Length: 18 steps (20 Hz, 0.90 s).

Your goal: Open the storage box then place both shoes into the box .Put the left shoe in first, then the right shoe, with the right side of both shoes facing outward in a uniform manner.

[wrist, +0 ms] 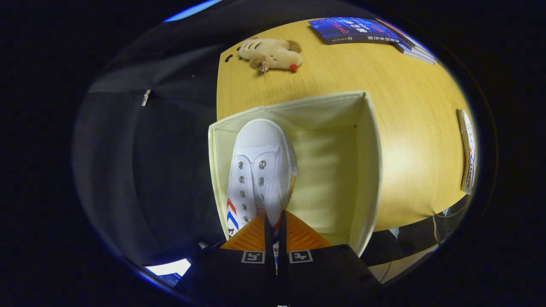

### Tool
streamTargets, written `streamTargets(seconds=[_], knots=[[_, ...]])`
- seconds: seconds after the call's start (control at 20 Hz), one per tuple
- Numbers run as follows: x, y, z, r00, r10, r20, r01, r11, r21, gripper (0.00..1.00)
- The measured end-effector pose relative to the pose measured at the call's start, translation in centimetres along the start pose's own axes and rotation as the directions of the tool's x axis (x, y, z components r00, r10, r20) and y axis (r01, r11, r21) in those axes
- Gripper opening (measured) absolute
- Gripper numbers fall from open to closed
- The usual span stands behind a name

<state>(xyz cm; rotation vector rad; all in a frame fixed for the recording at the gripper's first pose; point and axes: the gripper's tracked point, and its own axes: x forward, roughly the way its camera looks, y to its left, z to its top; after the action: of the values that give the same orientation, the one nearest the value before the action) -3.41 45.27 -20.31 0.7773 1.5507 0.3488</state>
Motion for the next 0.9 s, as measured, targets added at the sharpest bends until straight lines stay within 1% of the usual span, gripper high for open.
streamTargets(seconds=[0.2, 0.35, 0.45, 0.55, 0.65, 0.7, 0.8, 0.85, 0.9], knots=[[3.0, -0.6, -0.8, 0.998, -0.055, -0.013, 0.055, 0.998, -0.006, 0.06], [4.1, -0.7, -1.0, 0.999, -0.049, -0.012, 0.049, 0.999, 0.018, 0.06], [4.9, -0.8, -0.6, 0.999, -0.050, -0.004, 0.050, 0.999, 0.010, 0.06], [5.9, -1.7, -0.7, 0.997, -0.083, -0.012, 0.083, 0.997, -0.009, 0.06], [6.4, -2.3, -1.5, 0.996, -0.081, -0.033, 0.081, 0.997, -0.003, 0.06], [6.6, -2.3, -1.5, 0.997, -0.068, -0.036, 0.069, 0.998, 0.014, 0.07], [6.2, -2.2, -1.9, 0.998, -0.036, -0.048, 0.038, 0.998, 0.056, 0.13], [6.0, -2.3, -2.1, 0.998, -0.028, -0.054, 0.031, 0.997, 0.072, 0.20], [6.0, -2.0, -2.1, 0.998, -0.006, -0.055, 0.011, 0.996, 0.085, 0.22]])
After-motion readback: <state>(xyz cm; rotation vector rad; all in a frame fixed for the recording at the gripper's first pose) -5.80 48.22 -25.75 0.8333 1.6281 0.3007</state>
